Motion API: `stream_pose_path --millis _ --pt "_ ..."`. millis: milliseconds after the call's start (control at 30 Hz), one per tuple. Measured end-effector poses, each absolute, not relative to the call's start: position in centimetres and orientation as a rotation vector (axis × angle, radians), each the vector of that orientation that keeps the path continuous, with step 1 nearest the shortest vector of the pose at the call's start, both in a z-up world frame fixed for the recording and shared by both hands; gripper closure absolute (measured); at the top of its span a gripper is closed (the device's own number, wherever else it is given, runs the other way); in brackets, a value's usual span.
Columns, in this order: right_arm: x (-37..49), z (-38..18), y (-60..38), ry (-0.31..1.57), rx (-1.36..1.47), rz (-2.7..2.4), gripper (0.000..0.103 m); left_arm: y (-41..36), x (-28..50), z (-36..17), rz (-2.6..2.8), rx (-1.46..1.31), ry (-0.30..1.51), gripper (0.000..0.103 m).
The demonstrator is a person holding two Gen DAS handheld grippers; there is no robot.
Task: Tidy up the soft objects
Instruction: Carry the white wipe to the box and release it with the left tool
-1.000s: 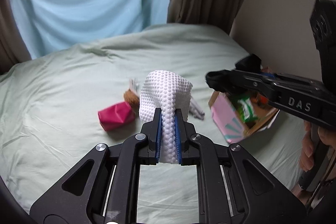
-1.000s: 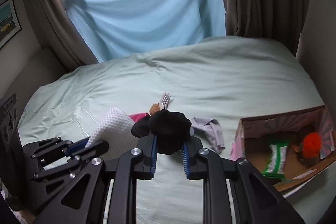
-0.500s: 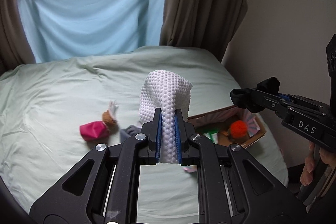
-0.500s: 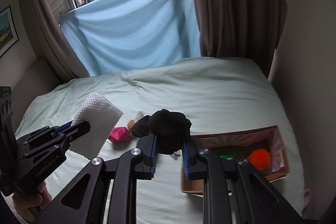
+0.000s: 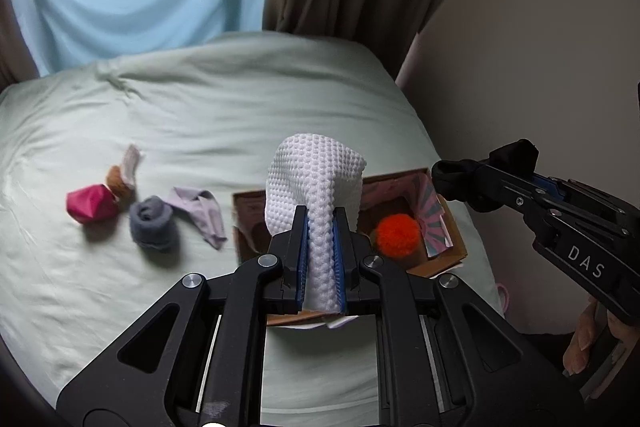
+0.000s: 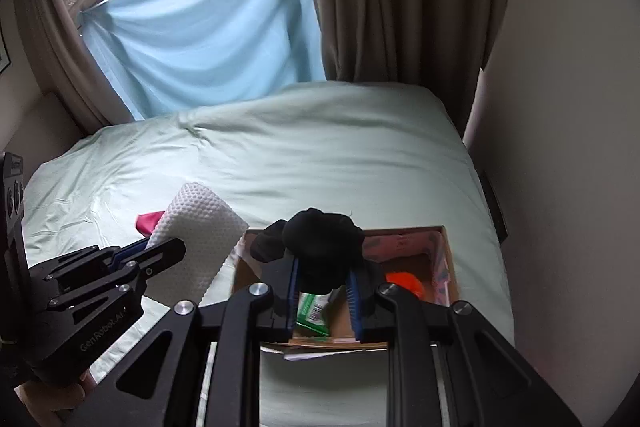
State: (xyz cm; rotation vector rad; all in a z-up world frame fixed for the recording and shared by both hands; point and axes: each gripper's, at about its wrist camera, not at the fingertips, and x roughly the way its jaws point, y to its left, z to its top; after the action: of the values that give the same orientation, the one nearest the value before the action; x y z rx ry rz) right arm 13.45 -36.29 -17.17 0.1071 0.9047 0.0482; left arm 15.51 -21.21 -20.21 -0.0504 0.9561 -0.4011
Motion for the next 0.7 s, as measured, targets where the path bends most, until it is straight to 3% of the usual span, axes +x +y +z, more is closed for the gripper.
stream_pose_path --millis 700 --pt "23.0 -32.5 -44.6 1.195 0.184 0.012 0.085 -32.3 24.0 -35.9 -0.422 0.053 1.298 0.093"
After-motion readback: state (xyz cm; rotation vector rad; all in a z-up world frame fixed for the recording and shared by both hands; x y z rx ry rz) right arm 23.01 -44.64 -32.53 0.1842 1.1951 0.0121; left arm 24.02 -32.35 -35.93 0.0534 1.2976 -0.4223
